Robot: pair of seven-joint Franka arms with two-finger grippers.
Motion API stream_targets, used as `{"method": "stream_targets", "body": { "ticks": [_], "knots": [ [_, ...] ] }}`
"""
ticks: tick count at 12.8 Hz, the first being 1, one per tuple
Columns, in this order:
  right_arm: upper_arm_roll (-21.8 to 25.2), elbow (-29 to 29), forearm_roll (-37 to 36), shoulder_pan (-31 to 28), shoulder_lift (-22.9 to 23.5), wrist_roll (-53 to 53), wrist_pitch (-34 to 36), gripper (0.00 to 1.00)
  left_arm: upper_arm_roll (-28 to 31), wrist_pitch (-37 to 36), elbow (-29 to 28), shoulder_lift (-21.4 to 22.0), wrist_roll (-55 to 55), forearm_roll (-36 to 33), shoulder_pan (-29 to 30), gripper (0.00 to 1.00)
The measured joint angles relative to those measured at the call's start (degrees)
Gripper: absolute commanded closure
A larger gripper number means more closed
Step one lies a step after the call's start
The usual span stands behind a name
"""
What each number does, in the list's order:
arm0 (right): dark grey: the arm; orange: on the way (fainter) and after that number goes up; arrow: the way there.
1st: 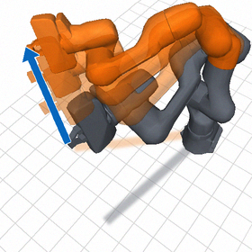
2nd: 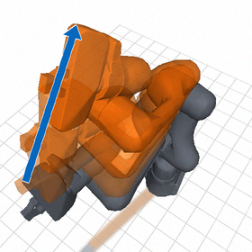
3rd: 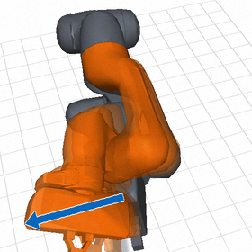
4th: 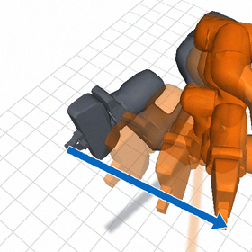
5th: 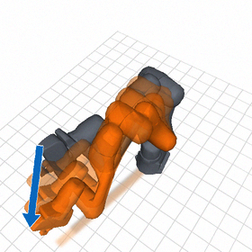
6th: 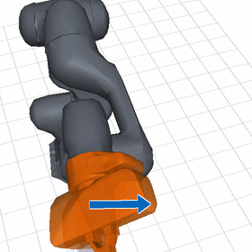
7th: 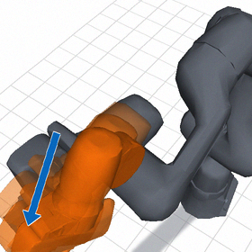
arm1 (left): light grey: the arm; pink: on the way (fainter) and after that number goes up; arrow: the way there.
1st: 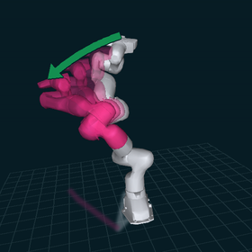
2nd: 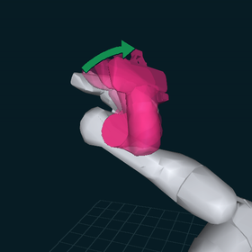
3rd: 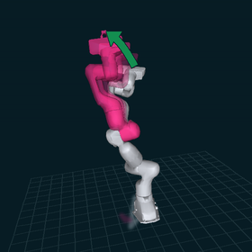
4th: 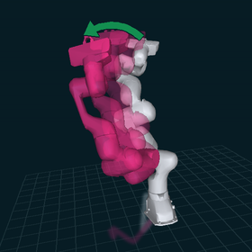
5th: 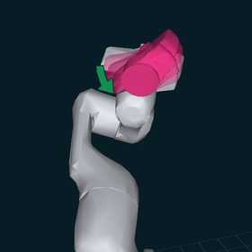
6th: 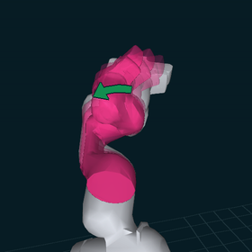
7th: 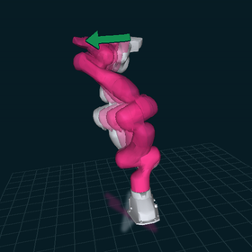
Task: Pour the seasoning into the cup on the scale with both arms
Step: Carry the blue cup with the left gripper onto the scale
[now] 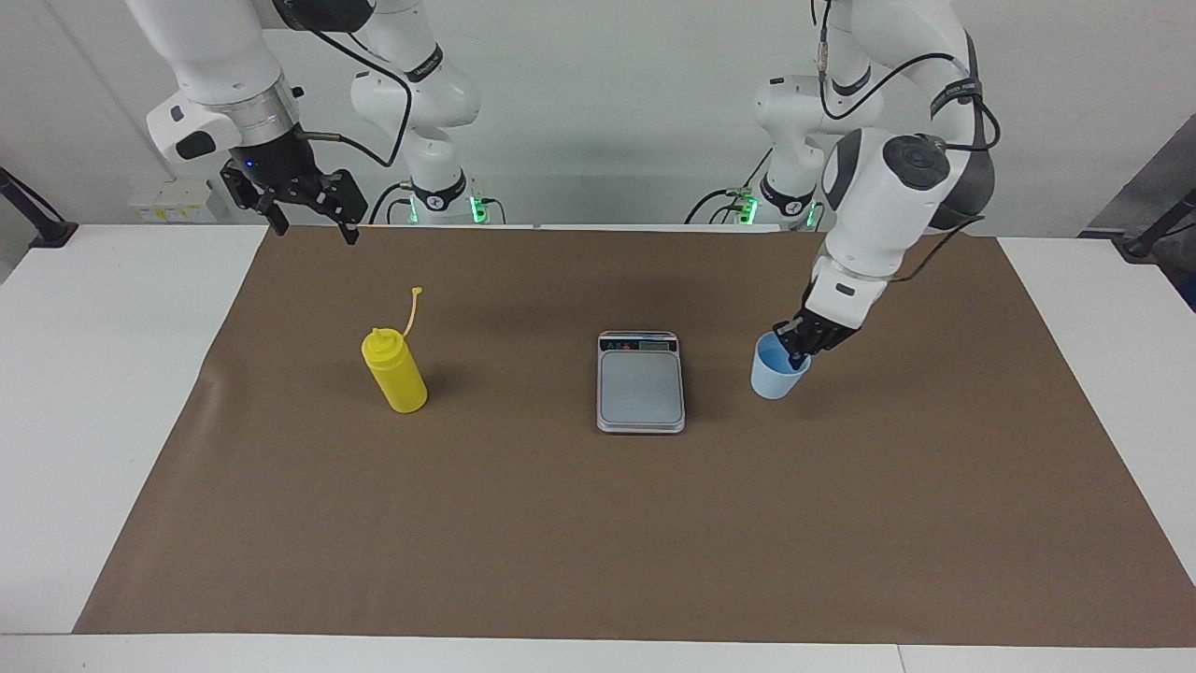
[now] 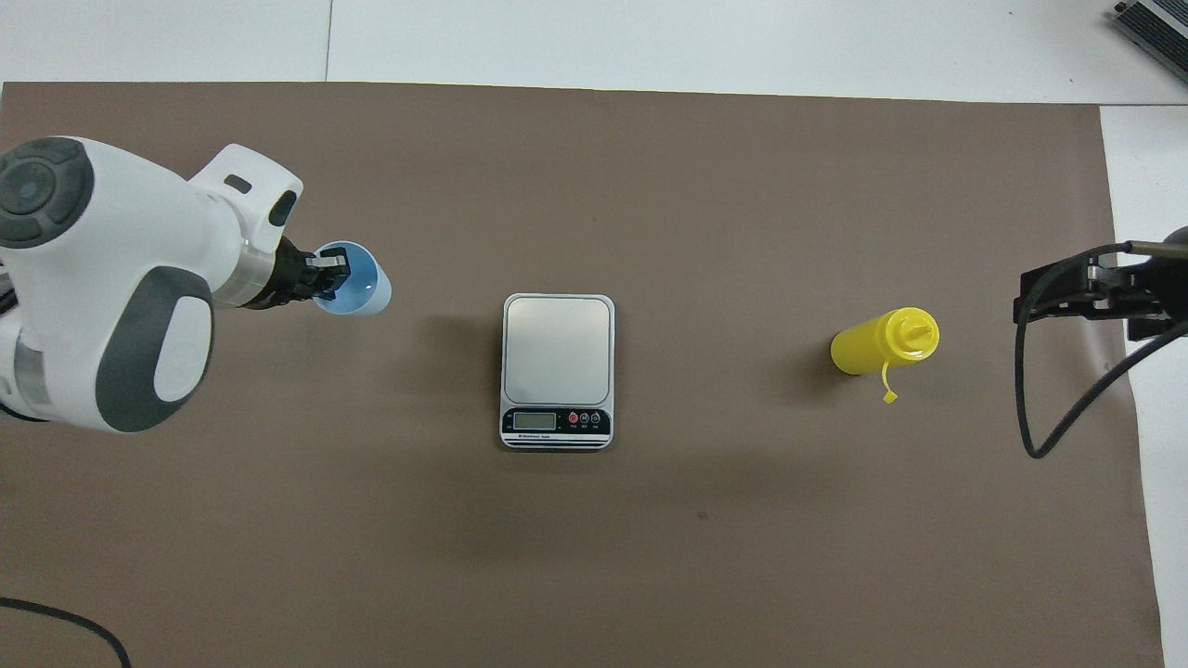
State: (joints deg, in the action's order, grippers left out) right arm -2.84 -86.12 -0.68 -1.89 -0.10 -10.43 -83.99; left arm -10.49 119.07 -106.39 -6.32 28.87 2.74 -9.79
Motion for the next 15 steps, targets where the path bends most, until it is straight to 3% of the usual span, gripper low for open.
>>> {"method": "stream_targets", "body": {
  "ticks": [7,10,15],
  "knots": [
    [0.4,0.0,0.0,-0.2,0.0,0.0,0.0,0.00,0.1,4.6,-0.1,-1.6,7.8,0.0,-10.5,1.00],
    [0.4,-0.1,0.0,-0.2,0.0,0.0,0.0,0.00,0.1,7.8,-0.2,-5.3,13.0,-3.8,-14.0,1.00],
    [0.4,-0.2,0.0,-0.2,0.0,0.0,0.0,0.00,0.3,9.4,-0.2,-8.1,13.8,-4.8,-14.8,1.00]
  ]
}}
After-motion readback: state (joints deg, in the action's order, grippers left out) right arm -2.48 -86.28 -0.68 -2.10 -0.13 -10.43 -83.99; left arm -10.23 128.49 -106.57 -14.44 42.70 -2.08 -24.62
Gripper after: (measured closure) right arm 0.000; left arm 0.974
